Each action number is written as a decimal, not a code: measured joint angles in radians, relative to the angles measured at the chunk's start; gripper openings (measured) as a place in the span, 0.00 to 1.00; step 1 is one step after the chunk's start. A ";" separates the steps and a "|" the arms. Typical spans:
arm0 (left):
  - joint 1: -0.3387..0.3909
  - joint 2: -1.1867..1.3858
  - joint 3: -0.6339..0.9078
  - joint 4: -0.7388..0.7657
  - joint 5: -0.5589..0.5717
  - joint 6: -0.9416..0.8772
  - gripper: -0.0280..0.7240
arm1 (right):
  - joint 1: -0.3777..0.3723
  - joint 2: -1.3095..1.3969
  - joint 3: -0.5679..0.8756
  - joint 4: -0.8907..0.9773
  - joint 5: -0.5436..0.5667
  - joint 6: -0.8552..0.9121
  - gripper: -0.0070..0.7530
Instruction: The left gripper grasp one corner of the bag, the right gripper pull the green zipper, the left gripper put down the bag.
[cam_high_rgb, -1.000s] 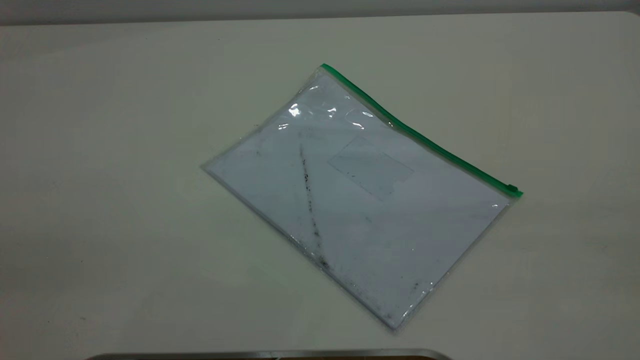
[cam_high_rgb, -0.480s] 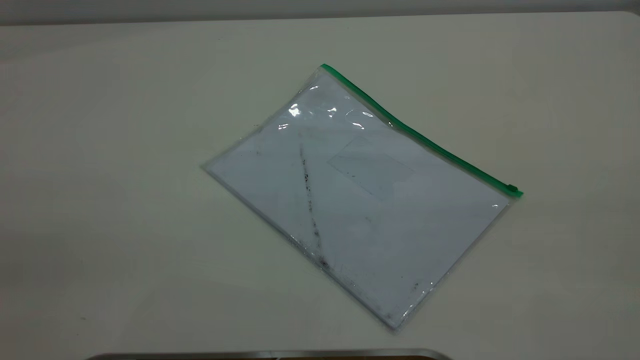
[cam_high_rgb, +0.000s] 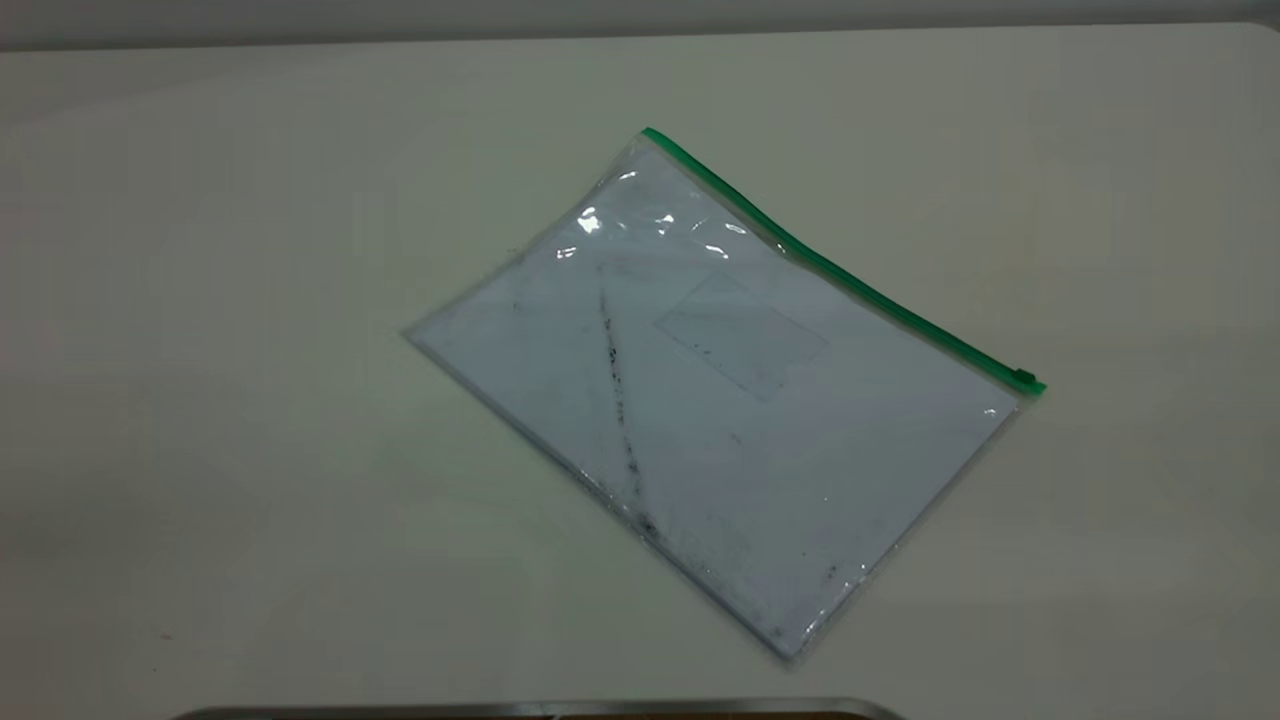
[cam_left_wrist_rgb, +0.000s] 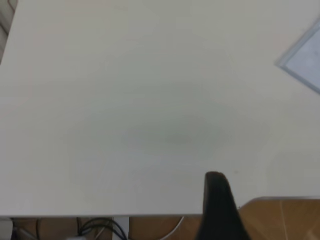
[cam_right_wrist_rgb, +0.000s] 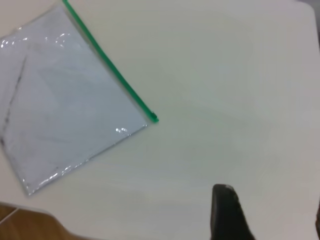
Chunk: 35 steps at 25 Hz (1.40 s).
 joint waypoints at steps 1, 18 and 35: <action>0.000 -0.001 0.000 0.000 0.000 0.000 0.79 | 0.000 -0.010 0.000 0.000 0.000 -0.001 0.61; -0.104 -0.001 0.000 -0.001 0.000 0.004 0.79 | 0.000 -0.036 0.000 0.000 0.002 -0.001 0.61; -0.104 -0.002 0.000 0.010 0.000 0.010 0.79 | 0.000 -0.036 0.000 0.000 0.002 0.000 0.61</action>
